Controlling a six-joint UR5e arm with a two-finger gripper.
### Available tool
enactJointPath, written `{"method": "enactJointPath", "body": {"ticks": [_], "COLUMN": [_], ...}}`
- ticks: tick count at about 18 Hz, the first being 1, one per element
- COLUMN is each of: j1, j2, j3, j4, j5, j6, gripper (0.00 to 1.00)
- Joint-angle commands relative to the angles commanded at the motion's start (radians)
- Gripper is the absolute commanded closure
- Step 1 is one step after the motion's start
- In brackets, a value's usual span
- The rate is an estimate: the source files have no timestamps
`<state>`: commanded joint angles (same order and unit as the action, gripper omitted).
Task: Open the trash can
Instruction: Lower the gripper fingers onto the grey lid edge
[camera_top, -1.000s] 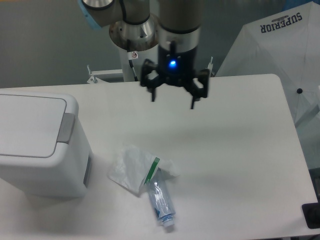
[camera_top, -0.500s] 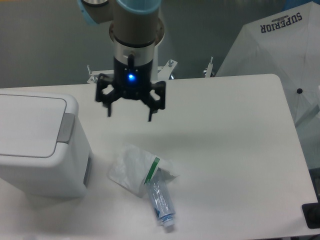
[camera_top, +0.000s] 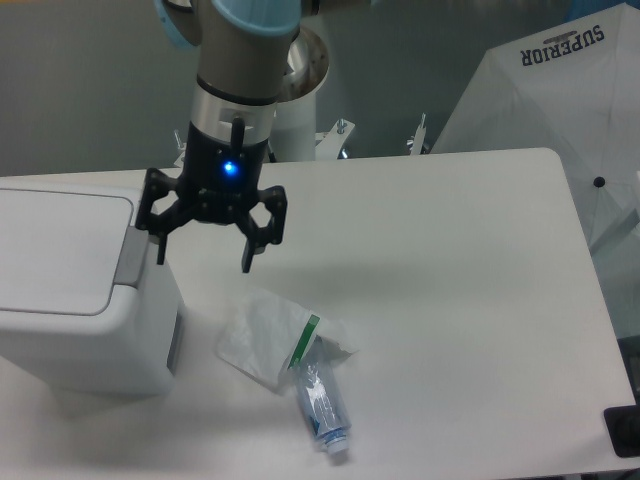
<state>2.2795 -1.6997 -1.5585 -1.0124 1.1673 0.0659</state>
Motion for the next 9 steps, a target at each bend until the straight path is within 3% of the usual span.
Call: {"method": "enactJointPath", "body": {"ticks": [9], "j1": [-0.009], "j2": [-0.008], "j3": [-0.015], "j4": [0.008], "j5": [0.005], "j6": [0.009], "gripper": [0.00]}}
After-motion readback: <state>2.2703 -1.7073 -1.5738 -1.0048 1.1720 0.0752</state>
